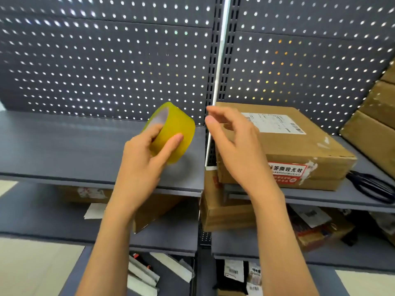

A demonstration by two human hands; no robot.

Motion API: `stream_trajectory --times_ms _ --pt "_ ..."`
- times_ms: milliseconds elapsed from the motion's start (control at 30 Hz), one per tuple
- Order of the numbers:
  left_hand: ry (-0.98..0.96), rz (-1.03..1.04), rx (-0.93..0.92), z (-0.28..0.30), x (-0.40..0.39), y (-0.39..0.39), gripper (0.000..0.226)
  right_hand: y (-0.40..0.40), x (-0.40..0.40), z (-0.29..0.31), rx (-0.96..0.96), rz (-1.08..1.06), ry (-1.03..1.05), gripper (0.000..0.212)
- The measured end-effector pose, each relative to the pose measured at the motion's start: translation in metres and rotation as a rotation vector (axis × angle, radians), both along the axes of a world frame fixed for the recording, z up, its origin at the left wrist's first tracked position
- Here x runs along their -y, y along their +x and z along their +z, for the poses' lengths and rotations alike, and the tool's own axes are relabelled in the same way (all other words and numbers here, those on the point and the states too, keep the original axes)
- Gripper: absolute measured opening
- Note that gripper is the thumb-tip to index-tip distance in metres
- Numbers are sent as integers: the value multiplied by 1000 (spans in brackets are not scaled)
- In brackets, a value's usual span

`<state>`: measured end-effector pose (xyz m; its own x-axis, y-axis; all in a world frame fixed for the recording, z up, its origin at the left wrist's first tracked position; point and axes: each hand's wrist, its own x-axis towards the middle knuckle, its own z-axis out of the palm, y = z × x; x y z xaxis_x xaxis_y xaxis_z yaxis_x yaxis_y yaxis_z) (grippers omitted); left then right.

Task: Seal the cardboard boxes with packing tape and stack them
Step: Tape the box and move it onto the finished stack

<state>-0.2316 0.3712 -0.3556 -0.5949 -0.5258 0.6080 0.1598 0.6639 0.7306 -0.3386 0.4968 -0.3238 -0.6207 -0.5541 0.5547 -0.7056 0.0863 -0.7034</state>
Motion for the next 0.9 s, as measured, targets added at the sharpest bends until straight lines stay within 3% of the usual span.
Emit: stream_trajectory --times_ms 233,367,567,900 --pt "109 -59 -90 4 -67 15 16 -5 -16 12 144 323 83 41" --pt "91 13 -66 -2 -102 23 6 -2 -34 2 75 444 149 41" --pt "16 220 -33 -12 -136 36 4 14 -60 -11 -69 472 112 38" --pt "4 296 -20 -7 -143 35 8 34 -67 -13 -163 352 41 48"
